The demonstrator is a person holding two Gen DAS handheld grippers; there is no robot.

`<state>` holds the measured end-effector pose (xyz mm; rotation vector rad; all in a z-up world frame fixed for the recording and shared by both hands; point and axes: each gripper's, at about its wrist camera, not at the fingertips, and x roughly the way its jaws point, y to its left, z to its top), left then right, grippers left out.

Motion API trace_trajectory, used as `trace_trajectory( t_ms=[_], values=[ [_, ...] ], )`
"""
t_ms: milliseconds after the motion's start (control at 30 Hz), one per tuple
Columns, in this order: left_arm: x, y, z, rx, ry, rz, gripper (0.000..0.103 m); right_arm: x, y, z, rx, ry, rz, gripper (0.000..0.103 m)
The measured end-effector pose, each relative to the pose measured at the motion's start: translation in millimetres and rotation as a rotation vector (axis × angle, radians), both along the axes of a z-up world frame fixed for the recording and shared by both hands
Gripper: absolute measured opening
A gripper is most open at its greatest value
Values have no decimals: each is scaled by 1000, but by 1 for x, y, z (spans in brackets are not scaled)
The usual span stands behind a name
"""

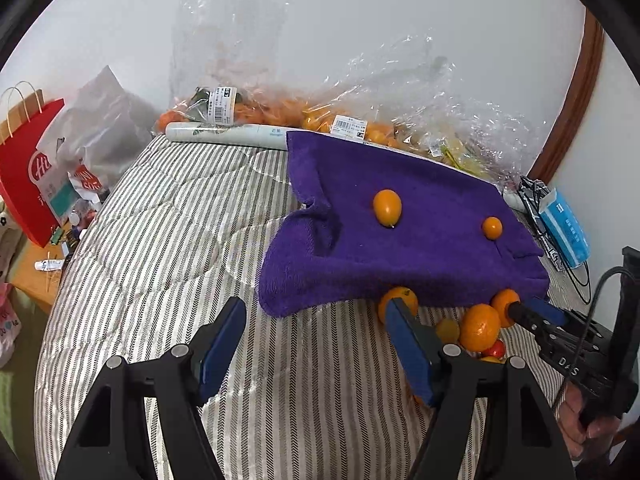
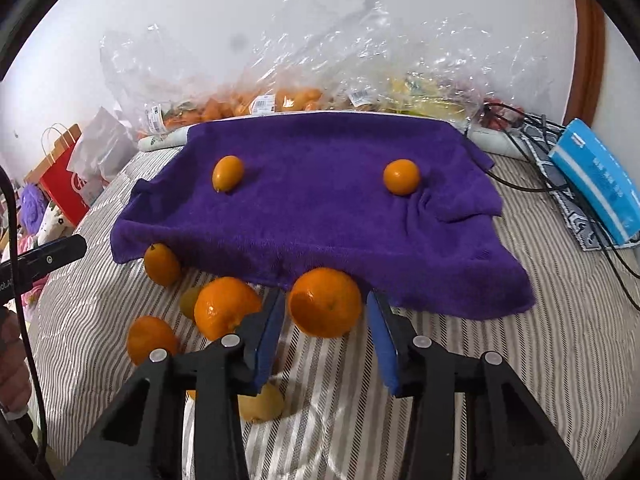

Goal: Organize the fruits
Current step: 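Grasp a large orange with the right tool while the left tool grasps another large orange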

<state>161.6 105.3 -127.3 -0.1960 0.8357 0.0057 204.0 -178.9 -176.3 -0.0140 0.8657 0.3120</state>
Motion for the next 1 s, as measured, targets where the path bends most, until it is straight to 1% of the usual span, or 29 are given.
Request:
trace_trajectory(
  t_ms=[133,267,367,500,667,867,1000],
  values=[
    [2,1,-3,-19,4,-22,71,7,6,-7,-23,15,3,44],
    [3,3,-9,-15,7,-24,71,11,8,-15,-38,27,3,44],
    [4,4,-14,-28,22,-25,71,16,10,-22,-48,51,5,44],
    [2,1,-19,-27,25,-34,71,14,9,-26,-37,37,0,43],
    [-3,-5,-19,-38,34,-59,71,6,4,-20,-34,15,14,43],
    [-13,-23,-14,-75,37,-110,71,-12,-9,-7,-34,-23,10,43],
    [-17,-44,-13,-52,47,-137,71,-29,-22,0,-43,-53,14,43]
  ],
)
